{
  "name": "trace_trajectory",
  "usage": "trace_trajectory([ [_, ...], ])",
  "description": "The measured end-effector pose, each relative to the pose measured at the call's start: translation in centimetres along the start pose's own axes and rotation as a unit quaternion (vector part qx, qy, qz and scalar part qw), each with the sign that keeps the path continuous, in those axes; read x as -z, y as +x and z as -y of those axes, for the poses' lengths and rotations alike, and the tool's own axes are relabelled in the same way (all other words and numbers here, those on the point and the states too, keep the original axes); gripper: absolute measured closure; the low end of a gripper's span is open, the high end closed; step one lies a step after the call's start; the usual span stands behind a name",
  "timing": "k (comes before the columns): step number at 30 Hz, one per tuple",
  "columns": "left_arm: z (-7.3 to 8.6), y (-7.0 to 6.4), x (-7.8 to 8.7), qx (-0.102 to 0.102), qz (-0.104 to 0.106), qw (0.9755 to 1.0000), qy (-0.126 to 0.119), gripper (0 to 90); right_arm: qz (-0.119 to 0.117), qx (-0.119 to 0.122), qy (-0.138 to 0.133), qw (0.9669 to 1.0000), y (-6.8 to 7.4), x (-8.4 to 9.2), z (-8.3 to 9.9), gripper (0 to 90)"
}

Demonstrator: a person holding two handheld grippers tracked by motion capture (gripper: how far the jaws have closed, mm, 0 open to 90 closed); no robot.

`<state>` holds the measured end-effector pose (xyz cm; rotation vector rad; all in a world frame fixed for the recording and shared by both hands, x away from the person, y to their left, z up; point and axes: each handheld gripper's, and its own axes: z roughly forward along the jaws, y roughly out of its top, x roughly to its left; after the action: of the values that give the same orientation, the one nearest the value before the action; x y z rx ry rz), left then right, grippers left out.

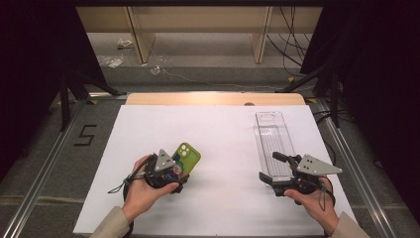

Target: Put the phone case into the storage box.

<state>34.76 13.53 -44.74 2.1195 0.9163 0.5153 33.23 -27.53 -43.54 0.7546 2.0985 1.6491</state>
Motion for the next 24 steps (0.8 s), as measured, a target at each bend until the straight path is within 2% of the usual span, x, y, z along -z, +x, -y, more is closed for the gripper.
trace_trajectory([
  [24, -0.29, -0.78, -0.09, -0.004, 0.007, 0.9999, -0.012, 16.2, -0.008, 0.001, 0.000, 1.0000, 0.56, -0.87, -0.49, 13.7],
])
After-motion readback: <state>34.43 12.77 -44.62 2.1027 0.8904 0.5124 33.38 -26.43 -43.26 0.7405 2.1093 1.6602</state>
